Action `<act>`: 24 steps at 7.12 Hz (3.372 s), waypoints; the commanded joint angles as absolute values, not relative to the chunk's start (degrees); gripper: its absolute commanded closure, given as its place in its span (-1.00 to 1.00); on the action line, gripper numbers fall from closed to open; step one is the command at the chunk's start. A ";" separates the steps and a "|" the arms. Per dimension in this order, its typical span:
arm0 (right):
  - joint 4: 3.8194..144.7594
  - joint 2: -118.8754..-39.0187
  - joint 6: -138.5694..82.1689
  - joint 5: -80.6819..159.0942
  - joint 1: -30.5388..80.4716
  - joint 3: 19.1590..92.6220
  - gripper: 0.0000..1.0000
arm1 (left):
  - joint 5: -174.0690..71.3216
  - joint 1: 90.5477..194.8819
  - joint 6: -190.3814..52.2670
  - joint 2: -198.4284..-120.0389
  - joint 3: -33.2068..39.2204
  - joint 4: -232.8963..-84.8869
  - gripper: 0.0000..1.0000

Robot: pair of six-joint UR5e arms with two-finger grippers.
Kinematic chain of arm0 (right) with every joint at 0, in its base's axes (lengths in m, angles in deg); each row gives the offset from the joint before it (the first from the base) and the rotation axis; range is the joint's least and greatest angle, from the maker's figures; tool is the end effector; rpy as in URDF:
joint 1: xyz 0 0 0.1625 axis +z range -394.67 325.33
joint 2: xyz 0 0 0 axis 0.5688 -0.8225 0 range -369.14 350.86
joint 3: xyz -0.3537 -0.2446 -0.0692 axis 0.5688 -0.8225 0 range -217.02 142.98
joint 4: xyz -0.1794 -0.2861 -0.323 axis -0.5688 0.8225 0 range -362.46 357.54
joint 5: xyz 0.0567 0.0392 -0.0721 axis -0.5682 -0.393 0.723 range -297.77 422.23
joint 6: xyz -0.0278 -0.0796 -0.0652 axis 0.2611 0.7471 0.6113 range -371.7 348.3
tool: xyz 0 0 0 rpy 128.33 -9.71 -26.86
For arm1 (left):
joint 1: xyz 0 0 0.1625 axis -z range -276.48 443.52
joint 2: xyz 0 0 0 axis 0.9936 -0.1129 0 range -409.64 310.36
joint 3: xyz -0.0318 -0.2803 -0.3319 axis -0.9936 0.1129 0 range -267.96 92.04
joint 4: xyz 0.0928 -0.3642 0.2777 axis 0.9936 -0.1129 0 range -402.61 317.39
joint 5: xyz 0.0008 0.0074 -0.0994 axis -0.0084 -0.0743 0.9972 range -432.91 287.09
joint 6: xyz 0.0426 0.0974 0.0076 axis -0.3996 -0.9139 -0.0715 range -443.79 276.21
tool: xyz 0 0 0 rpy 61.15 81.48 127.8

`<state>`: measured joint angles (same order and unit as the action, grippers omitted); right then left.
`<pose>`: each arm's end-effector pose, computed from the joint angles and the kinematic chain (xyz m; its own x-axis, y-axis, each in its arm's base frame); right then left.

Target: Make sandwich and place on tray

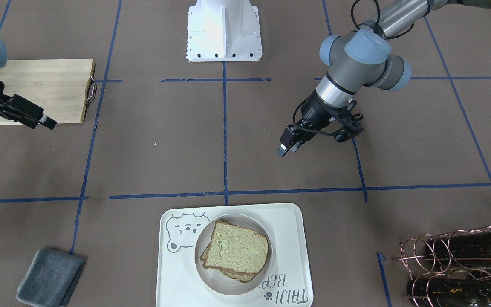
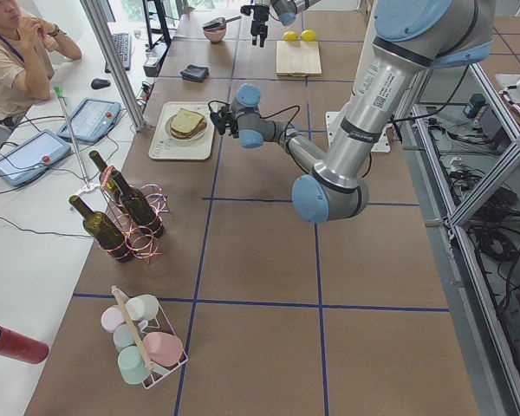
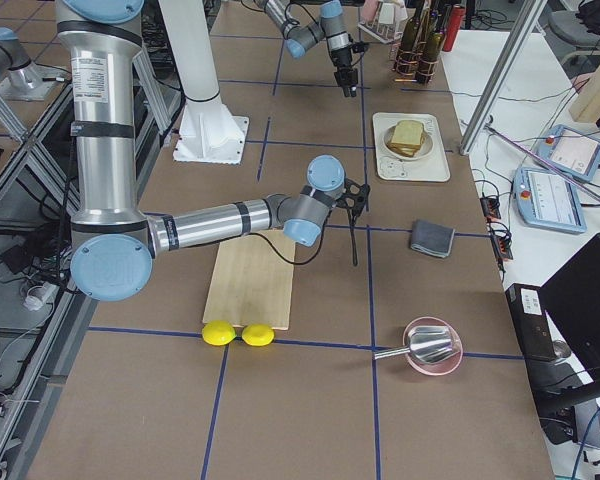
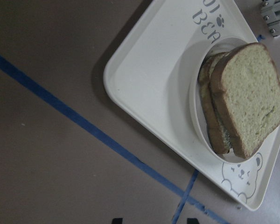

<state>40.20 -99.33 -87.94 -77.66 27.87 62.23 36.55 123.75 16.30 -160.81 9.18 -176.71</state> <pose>-0.2092 -0.5148 0.4825 0.3140 0.2719 0.9096 -0.2092 0.9544 -0.2131 0.4541 -0.5123 0.2916 0.1630 -0.3542 -0.9209 0.4013 0.8765 -0.2661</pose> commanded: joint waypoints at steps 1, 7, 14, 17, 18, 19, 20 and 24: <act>61.96 -99.32 -56.40 -77.78 36.66 62.30 -1.00 | 43.50 130.50 -5.63 -148.56 15.56 -176.47 -0.14; 100.27 -103.33 -8.64 -76.38 51.64 71.42 -1.00 | 56.29 166.18 -83.01 -139.28 10.47 -150.63 -0.15; 99.50 -107.23 -9.68 -76.81 50.68 73.11 -1.00 | 63.50 168.16 -89.14 -134.89 14.78 -142.55 -1.00; 99.41 -106.88 -9.76 -76.73 50.33 73.11 -1.00 | 63.67 168.60 -96.01 -134.99 13.04 -133.23 -1.00; 99.41 -106.70 -9.77 -76.73 50.33 73.28 -1.00 | 64.20 168.60 -96.27 -134.55 10.15 -133.49 -1.00; 99.41 -106.52 -9.68 -76.64 50.24 73.29 -1.00 | 64.20 168.60 -96.27 -134.98 10.30 -133.67 -1.00; 99.67 -105.57 -9.59 -76.03 49.89 73.29 -1.00 | 63.68 168.51 -96.18 -135.16 11.60 -133.49 -1.00; 99.58 -106.78 -8.98 -74.52 49.53 70.13 -1.00 | 63.68 168.51 -96.53 -137.09 10.83 -132.79 -1.00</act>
